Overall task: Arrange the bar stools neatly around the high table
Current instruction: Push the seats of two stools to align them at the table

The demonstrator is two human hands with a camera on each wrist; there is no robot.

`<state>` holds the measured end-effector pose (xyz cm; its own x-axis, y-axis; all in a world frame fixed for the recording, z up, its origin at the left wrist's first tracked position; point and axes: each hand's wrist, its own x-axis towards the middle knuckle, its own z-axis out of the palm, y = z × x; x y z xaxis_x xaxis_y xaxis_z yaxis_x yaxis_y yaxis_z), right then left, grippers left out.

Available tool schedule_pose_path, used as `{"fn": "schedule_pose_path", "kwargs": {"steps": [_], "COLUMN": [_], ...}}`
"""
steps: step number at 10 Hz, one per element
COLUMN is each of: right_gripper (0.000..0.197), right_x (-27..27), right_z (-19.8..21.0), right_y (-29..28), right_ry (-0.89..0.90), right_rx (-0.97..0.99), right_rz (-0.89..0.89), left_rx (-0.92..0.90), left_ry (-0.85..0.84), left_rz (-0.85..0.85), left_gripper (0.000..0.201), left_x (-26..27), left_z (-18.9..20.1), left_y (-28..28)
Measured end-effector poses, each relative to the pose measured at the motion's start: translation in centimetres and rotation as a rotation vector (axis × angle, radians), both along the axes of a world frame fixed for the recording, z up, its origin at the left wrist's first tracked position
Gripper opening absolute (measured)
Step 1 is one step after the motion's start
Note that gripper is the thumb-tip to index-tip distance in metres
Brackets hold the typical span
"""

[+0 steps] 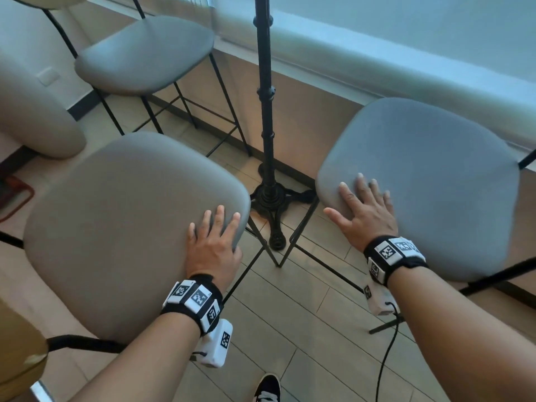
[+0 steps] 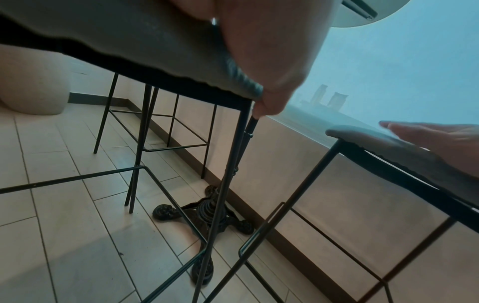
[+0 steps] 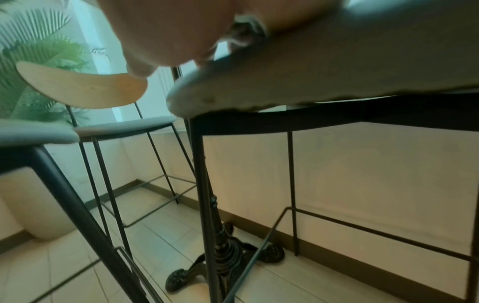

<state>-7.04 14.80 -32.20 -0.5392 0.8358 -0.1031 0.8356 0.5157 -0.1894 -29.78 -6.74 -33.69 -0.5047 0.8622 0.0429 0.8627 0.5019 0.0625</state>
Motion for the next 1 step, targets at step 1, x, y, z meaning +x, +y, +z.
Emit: {"fn": "schedule_pose_path", "kwargs": {"steps": [1], "right_gripper": [0.08], "right_x": [1.22], "right_z": [2.06], "right_y": [-2.56], "right_ry": [0.199], "right_rx": [-0.018], "right_rz": [-0.056], "left_rx": [-0.043], "left_ry": [-0.081], "left_rz": [-0.031], "left_gripper": [0.089], "left_x": [0.73], "left_z": [0.91], "left_y": [-1.04]}}
